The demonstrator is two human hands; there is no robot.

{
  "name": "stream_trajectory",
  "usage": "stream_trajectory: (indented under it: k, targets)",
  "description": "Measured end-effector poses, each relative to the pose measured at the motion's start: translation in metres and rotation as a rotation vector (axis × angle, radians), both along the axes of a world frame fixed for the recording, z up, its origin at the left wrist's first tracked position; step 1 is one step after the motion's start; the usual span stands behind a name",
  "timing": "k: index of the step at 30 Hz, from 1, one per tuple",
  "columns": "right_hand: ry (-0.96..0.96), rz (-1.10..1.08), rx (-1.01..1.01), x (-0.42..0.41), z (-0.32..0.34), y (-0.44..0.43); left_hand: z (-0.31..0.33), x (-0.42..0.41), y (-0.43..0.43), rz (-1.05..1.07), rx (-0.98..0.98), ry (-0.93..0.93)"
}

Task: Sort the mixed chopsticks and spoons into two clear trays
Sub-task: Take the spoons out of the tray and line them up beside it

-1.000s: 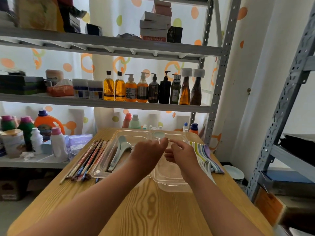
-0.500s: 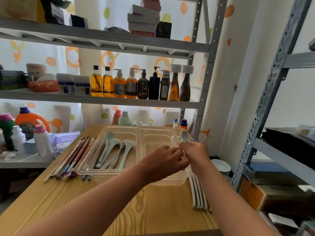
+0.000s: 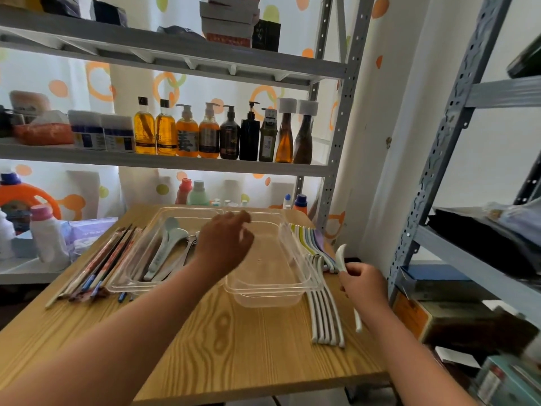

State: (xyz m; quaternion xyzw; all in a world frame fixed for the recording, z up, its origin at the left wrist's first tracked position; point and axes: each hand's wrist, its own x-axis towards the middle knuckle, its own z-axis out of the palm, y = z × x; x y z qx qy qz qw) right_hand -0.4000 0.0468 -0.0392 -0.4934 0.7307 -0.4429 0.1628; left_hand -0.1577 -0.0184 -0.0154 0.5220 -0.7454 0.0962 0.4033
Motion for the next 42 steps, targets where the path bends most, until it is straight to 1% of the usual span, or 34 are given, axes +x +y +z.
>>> stream_trajectory:
  k: [3, 5, 8, 11, 13, 20, 32, 37, 42]
  targets:
    - [0.073, 0.058, 0.056, 0.001, -0.006, 0.004, -0.009, 0.021, -0.015, 0.128, 0.254, 0.161]
    - [0.097, 0.077, 0.059, 0.004, -0.009, 0.005, -0.015, 0.029, -0.021, 0.154, 0.367, 0.204]
    - [0.127, 0.096, 0.048, 0.005, -0.014, 0.001, -0.021, 0.031, -0.024, 0.139, 0.468, 0.194]
    - [0.113, 0.111, 0.071, 0.006, -0.019, -0.002, -0.026, 0.030, -0.026, 0.112, 0.526, 0.115]
    - [0.111, 0.119, 0.076, 0.005, -0.022, -0.003, -0.027, 0.029, -0.027, 0.113, 0.533, 0.063]
    - [0.107, 0.112, 0.078, 0.005, -0.025, -0.009, -0.028, 0.032, -0.029, 0.124, 0.508, -0.032]
    - [0.099, 0.100, 0.042, 0.003, -0.022, -0.007, -0.027, 0.031, -0.025, 0.121, 0.531, 0.000]
    - [0.104, 0.050, -0.103, 0.007, -0.014, -0.007, -0.022, 0.029, -0.018, 0.162, 0.506, 0.043]
    - [0.165, 0.163, -0.272, 0.033, 0.008, -0.012, -0.004, 0.037, -0.015, 0.194, 0.459, 0.194]
